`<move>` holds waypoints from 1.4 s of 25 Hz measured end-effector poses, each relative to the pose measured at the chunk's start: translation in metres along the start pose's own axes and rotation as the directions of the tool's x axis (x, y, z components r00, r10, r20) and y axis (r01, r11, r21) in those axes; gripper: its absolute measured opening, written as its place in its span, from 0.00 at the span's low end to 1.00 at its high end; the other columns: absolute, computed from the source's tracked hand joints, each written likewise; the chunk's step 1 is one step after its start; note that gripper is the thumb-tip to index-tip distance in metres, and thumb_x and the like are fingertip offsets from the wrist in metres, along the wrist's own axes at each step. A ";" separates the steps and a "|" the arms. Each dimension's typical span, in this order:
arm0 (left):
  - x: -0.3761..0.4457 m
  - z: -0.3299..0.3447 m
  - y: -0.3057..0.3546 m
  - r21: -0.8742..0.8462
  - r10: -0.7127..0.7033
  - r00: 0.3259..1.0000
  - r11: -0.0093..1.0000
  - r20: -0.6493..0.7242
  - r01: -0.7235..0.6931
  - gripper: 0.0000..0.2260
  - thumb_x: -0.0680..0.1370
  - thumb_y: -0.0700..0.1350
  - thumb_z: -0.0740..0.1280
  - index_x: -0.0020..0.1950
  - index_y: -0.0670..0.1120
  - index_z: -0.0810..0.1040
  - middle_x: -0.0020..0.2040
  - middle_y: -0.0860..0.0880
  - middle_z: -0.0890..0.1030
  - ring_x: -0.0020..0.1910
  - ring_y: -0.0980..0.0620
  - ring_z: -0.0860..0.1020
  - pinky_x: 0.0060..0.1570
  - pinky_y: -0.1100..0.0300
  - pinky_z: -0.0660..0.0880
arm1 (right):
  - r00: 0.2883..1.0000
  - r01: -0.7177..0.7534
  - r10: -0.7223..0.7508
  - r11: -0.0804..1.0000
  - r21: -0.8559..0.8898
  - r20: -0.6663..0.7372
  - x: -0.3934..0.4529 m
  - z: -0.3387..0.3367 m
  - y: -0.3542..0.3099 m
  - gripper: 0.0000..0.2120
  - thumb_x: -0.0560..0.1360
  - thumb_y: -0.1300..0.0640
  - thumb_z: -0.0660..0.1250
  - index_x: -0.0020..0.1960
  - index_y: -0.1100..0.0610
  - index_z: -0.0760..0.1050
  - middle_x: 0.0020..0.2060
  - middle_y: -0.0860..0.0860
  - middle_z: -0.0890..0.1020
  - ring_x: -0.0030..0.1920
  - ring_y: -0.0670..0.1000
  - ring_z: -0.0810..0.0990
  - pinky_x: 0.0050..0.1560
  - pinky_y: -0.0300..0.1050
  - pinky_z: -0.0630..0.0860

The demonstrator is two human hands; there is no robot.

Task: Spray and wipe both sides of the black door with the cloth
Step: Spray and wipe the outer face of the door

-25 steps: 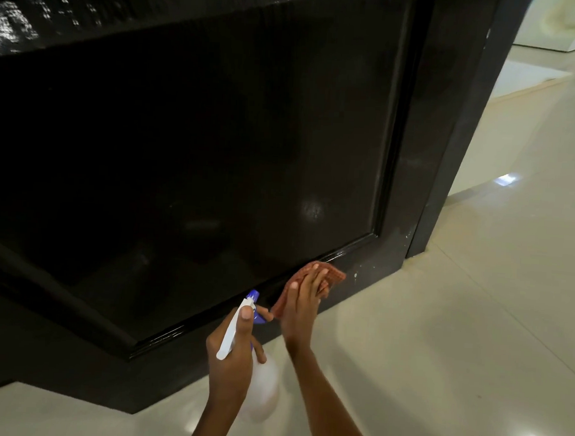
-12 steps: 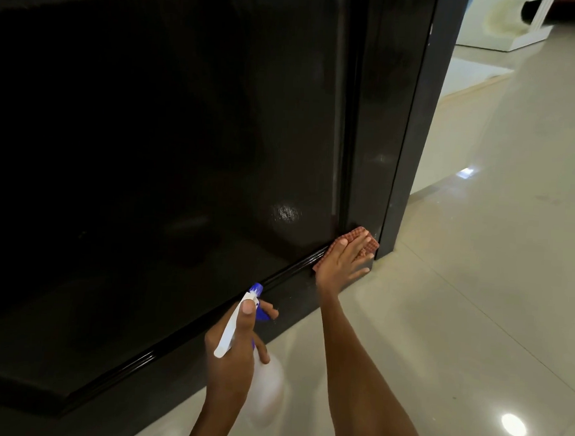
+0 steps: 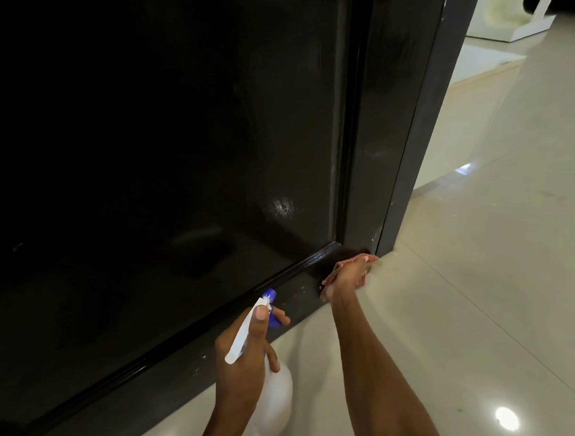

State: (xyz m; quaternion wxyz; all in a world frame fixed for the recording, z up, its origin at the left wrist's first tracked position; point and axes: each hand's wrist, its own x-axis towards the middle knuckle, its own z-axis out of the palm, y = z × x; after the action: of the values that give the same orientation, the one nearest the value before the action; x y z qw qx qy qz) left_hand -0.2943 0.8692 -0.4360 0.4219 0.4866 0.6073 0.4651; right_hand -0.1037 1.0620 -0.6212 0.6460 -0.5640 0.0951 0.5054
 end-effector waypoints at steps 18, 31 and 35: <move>0.009 0.011 -0.034 0.128 -0.032 0.999 0.991 0.003 0.031 0.19 0.69 0.63 0.59 0.43 0.51 0.80 0.23 0.51 0.76 0.22 0.55 0.75 0.28 0.67 0.72 | 0.970 -0.059 0.094 0.986 -0.157 0.223 0.055 -0.033 0.098 0.66 0.53 0.09 0.47 0.82 0.41 0.39 0.83 0.44 0.51 0.81 0.52 0.54 0.81 0.56 0.49; -0.007 -0.057 -0.077 0.194 -0.304 0.936 0.921 -0.178 0.337 0.32 0.67 0.73 0.55 0.41 0.45 0.80 0.39 0.43 0.82 0.35 0.45 0.80 0.27 0.63 0.73 | 0.974 0.002 -0.023 0.996 0.090 0.227 -0.103 -0.023 0.090 0.33 0.82 0.33 0.54 0.79 0.52 0.60 0.67 0.54 0.78 0.66 0.56 0.77 0.71 0.59 0.72; -0.011 -0.072 -0.079 0.154 -0.354 0.918 0.911 -0.180 0.382 0.32 0.66 0.73 0.56 0.43 0.45 0.80 0.39 0.44 0.82 0.34 0.45 0.81 0.25 0.65 0.73 | 0.962 0.018 -0.037 0.997 0.071 0.269 -0.105 -0.020 0.101 0.54 0.66 0.21 0.65 0.82 0.48 0.55 0.73 0.52 0.73 0.71 0.58 0.73 0.74 0.64 0.69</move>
State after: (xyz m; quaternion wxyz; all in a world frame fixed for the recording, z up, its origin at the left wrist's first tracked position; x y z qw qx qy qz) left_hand -0.3779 0.8394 -0.4974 0.4084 0.3647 0.7586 0.3531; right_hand -0.2210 0.9737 -0.6194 0.6787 -0.4689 0.0152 0.5651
